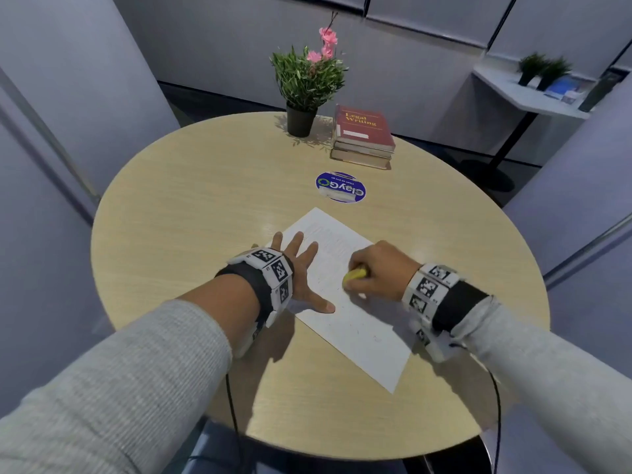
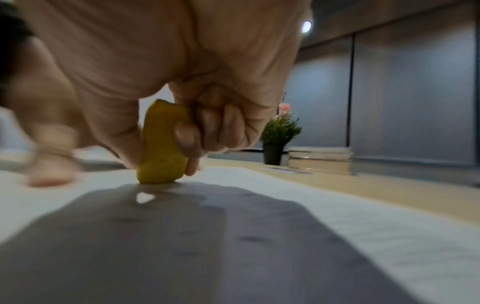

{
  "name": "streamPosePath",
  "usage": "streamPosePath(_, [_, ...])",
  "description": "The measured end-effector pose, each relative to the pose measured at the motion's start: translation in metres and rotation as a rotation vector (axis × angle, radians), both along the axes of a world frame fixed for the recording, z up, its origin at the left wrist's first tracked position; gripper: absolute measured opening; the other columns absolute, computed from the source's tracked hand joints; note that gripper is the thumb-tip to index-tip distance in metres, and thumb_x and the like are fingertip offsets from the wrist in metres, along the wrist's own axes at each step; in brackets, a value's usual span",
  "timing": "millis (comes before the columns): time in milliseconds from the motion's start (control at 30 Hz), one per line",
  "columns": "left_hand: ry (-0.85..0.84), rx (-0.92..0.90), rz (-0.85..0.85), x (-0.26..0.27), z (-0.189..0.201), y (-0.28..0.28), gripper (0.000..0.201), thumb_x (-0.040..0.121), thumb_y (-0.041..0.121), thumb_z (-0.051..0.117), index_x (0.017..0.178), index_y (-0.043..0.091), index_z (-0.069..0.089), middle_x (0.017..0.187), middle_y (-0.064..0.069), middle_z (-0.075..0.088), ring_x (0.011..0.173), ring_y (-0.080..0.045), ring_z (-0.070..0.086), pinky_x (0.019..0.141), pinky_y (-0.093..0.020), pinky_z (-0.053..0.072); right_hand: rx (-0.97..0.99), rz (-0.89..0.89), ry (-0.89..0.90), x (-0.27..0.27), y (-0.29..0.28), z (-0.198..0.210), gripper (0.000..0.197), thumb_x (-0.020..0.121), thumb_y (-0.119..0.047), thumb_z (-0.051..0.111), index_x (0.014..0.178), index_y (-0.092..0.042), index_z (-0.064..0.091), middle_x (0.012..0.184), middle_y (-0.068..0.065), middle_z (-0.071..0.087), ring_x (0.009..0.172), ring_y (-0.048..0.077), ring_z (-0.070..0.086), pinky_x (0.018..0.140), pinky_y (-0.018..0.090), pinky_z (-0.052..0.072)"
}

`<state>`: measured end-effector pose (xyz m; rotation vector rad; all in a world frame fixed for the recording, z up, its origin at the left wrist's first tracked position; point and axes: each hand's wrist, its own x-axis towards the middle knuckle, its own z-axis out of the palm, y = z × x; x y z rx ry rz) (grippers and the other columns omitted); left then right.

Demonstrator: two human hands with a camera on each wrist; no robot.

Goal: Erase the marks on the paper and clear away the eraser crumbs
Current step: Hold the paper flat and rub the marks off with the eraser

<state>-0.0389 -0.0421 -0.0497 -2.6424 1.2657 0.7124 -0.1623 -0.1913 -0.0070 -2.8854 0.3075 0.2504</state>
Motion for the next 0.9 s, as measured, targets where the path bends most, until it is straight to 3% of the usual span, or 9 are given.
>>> streamPosePath(100, [0.006,0.005,-0.006,0.002,0.0,-0.001,0.135,0.048,0.098,0.046,0.148,0.037,-0.02,0.157,0.005,-0.027,0.144,-0.036,-0.021,0.108,-0.068,0.005,0.047,0.11,0.053,-0.007,0.019,-0.003,0.023,0.076,-0.036,0.063,0.086,-0.015,0.068,0.075,0.0,0.069,0.07,0.018,0.062,0.066,0.03,0.051])
streamPosePath(267, [0.0,0.009,-0.011,0.002,-0.001,0.0,0.133,0.048,0.099,0.042,0.147,0.037,-0.022,0.156,0.005,-0.029,0.144,-0.037,-0.021,0.108,-0.069,0.003,-0.021,-0.044,-0.029,0.011,-0.013,0.002,0.022,0.08,-0.032,0.064,0.087,-0.013,0.068,0.081,0.004,0.069,0.077,0.023,0.062,0.069,0.034,0.051])
streamPosePath(433, [0.006,-0.011,-0.01,0.002,-0.001,-0.001,0.133,0.051,0.095,0.05,0.149,0.036,-0.017,0.158,0.004,-0.025,0.144,-0.037,-0.02,0.109,-0.07,0.005,0.022,0.133,0.062,0.005,0.025,-0.004,0.026,0.078,-0.039,0.063,0.087,-0.015,0.068,0.077,0.001,0.069,0.071,0.018,0.061,0.066,0.031,0.05])
streamPosePath(567, [0.001,-0.027,-0.006,0.001,-0.003,0.001,0.134,0.048,0.098,0.045,0.149,0.037,-0.018,0.158,0.005,-0.026,0.144,-0.036,-0.02,0.109,-0.07,0.003,-0.042,-0.022,0.002,0.019,-0.006,0.003,0.024,0.08,-0.038,0.064,0.084,-0.015,0.067,0.077,0.004,0.066,0.074,0.022,0.059,0.068,0.034,0.049])
streamPosePath(733, [0.005,-0.059,-0.01,0.003,-0.007,0.001,0.134,0.048,0.096,0.048,0.15,0.037,-0.015,0.158,0.004,-0.024,0.145,-0.036,-0.019,0.108,-0.07,0.004,0.007,0.145,0.055,0.007,0.029,-0.004,0.025,0.078,-0.039,0.063,0.086,-0.015,0.068,0.075,0.002,0.068,0.07,0.02,0.06,0.065,0.032,0.05])
streamPosePath(900, [0.005,-0.027,-0.016,0.003,-0.004,0.0,0.134,0.048,0.098,0.044,0.148,0.037,-0.019,0.157,0.005,-0.027,0.144,-0.036,-0.02,0.109,-0.07,0.003,-0.048,-0.03,-0.007,0.024,-0.008,0.004,0.026,0.081,-0.038,0.065,0.089,-0.013,0.069,0.083,0.005,0.069,0.08,0.023,0.062,0.072,0.036,0.052])
